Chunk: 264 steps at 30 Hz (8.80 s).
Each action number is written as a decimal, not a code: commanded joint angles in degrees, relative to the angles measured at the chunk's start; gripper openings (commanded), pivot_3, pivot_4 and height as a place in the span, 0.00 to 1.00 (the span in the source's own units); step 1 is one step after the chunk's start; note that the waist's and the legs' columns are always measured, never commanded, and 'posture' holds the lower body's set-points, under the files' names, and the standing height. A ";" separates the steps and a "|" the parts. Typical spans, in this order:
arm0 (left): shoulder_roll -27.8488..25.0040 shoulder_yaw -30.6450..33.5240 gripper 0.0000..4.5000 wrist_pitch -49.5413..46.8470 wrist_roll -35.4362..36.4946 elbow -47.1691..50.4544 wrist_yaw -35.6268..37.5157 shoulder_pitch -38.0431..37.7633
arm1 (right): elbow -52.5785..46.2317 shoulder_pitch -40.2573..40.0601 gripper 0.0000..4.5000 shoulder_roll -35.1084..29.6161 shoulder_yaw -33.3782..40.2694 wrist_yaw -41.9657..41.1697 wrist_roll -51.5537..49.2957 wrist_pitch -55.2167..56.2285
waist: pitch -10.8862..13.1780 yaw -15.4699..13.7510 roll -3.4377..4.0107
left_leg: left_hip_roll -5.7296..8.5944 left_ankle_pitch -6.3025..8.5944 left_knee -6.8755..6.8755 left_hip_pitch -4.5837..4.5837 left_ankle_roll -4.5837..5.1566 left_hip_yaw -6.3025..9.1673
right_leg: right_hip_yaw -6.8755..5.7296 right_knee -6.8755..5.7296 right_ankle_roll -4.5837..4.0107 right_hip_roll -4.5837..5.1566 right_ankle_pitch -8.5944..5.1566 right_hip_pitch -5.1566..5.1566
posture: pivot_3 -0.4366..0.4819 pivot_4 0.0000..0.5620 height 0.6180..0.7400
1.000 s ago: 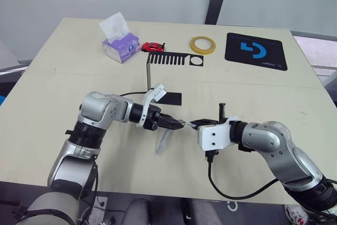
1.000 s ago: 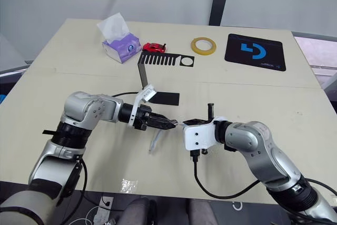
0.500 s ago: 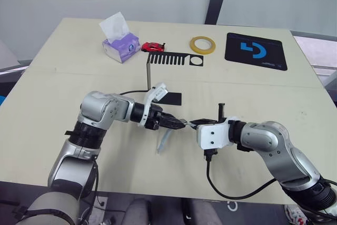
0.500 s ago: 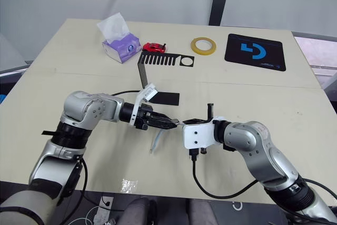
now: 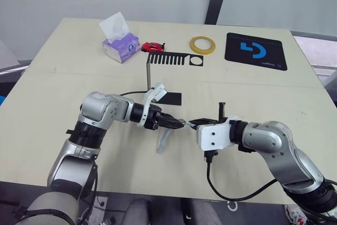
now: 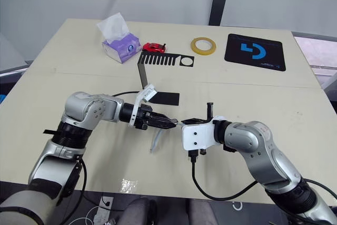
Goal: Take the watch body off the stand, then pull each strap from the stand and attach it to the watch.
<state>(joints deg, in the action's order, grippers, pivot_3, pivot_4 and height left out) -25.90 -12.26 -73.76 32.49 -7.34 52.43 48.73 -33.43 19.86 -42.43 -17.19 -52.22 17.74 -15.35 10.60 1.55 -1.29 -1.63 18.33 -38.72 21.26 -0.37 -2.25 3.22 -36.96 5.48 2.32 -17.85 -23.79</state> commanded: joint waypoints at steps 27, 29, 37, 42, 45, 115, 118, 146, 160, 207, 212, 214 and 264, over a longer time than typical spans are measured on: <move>0.87 2.07 0.39 -2.04 2.57 2.15 -0.60 1.09 | 0.32 -1.00 0.00 -1.26 1.40 0.51 0.79 1.65 | 0.00 0.01 0.00 | 0.00 0.00 0.00 0.00 0.00 0.00 | 0.00 0.01 0.00 0.00 0.00 0.00 | 0.48 0.27 0.98; 0.98 2.15 0.39 -2.11 2.62 2.15 -0.66 1.07 | 0.40 -1.01 0.00 -1.23 1.40 0.57 0.81 1.72 | 0.00 0.01 0.00 | 0.00 0.00 0.00 0.00 -0.01 0.00 | 0.00 0.01 0.00 0.00 0.00 0.00 | 0.48 0.27 0.98; 0.88 1.91 0.39 -1.71 2.28 2.06 -0.75 0.48 | 0.31 -0.19 0.00 -0.91 1.66 0.48 0.65 1.48 | 0.00 0.01 0.00 | 0.00 0.00 0.00 0.00 -0.01 0.00 | 0.01 0.01 0.00 0.00 0.00 0.00 | 0.48 0.27 0.98; 0.31 1.31 0.39 -0.58 1.57 1.07 -0.41 0.11 | -1.11 0.09 0.00 -0.98 2.20 -0.13 0.09 -0.06 | 0.00 0.01 0.00 | 0.00 0.00 0.01 0.00 -0.01 0.00 | 0.00 0.02 0.00 0.00 0.00 0.00 | 0.48 0.27 0.98; 0.46 1.40 0.39 -0.75 1.86 1.25 -0.50 0.20 | -0.99 -0.19 0.00 -1.01 2.01 -0.05 0.20 -0.05 | 0.00 0.00 0.00 | 0.00 -0.01 0.00 0.00 -0.01 0.00 | 0.00 0.02 0.00 0.00 0.00 0.00 | 0.48 0.27 0.98; 1.73 1.65 0.39 1.89 1.54 -1.39 -0.49 -0.46 | -1.85 1.24 0.00 -0.42 1.25 -0.51 0.55 -1.46 | 0.00 0.00 0.00 | 0.00 0.00 0.02 0.00 0.00 0.00 | 0.00 0.04 0.00 0.02 0.00 0.00 | 0.48 0.27 0.98; 1.86 1.51 0.39 2.08 1.53 -1.36 -0.38 -0.64 | -1.69 1.20 0.00 -0.40 1.26 -0.40 0.61 -1.44 | 0.00 0.01 0.00 | 0.00 0.00 0.02 0.00 0.00 0.00 | 0.00 0.04 0.00 0.01 0.00 0.00 | 0.48 0.27 0.98; 1.92 0.70 0.39 5.22 0.70 -4.30 1.74 -0.41 | -0.45 0.23 0.00 -0.97 1.24 -0.19 1.04 -0.55 | 0.00 0.01 0.00 | 0.00 0.01 0.02 0.00 0.01 0.00 | -0.01 0.05 0.00 0.01 0.00 0.00 | 0.48 0.27 0.98; 3.11 4.32 0.39 -2.85 4.00 2.64 -1.88 0.55 | 0.92 0.37 0.00 -0.83 0.94 -0.05 1.38 0.31 | 0.00 -0.02 0.00 | 0.00 0.02 0.03 0.01 0.03 0.00 | 0.00 0.04 0.00 0.03 0.00 0.00 | 0.48 0.27 0.98; 2.91 2.69 0.39 0.32 3.23 0.07 -2.75 0.97 | -2.10 1.72 0.00 -0.28 1.39 -1.22 0.62 -2.78 | 0.00 0.01 0.00 | 0.00 0.00 0.03 0.00 -0.01 0.00 | 0.00 0.05 0.00 0.02 0.00 0.00 | 0.48 0.27 0.98; 2.99 2.80 0.39 0.50 3.15 0.09 -2.92 0.73 | -2.01 1.88 0.00 -0.14 1.13 -1.19 0.72 -2.86 | 0.00 0.00 0.00 | 0.01 0.00 0.03 0.00 -0.01 0.00 | 0.00 0.05 0.00 0.03 0.00 0.00 | 0.48 0.27 0.98; 3.12 3.00 0.39 0.33 3.28 0.18 -3.06 0.75 | -1.97 1.88 0.00 -0.15 1.01 -1.22 0.79 -2.87 | 0.00 0.01 0.00 | 0.01 0.00 0.03 0.00 -0.01 0.00 | 0.00 0.05 0.00 0.02 0.00 0.00 | 0.48 0.27 0.98; 7.11 3.88 0.39 -1.18 4.38 4.82 -9.48 -0.31 | -1.10 4.88 0.00 0.97 -2.26 -4.44 6.25 -7.14 | 0.00 0.03 0.00 | 0.01 -0.01 0.03 0.00 -0.03 0.01 | -0.01 0.05 0.00 0.03 0.00 0.00 | 0.48 0.27 0.98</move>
<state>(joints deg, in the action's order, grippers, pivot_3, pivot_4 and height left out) -20.33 -9.15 -74.95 35.15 -5.45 42.50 48.08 -33.19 23.62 -42.01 -18.72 -56.64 24.15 -22.84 10.60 1.58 -1.30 -1.63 18.32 -38.69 21.26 -0.40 -2.25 3.21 -36.91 5.48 2.35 -17.85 -23.79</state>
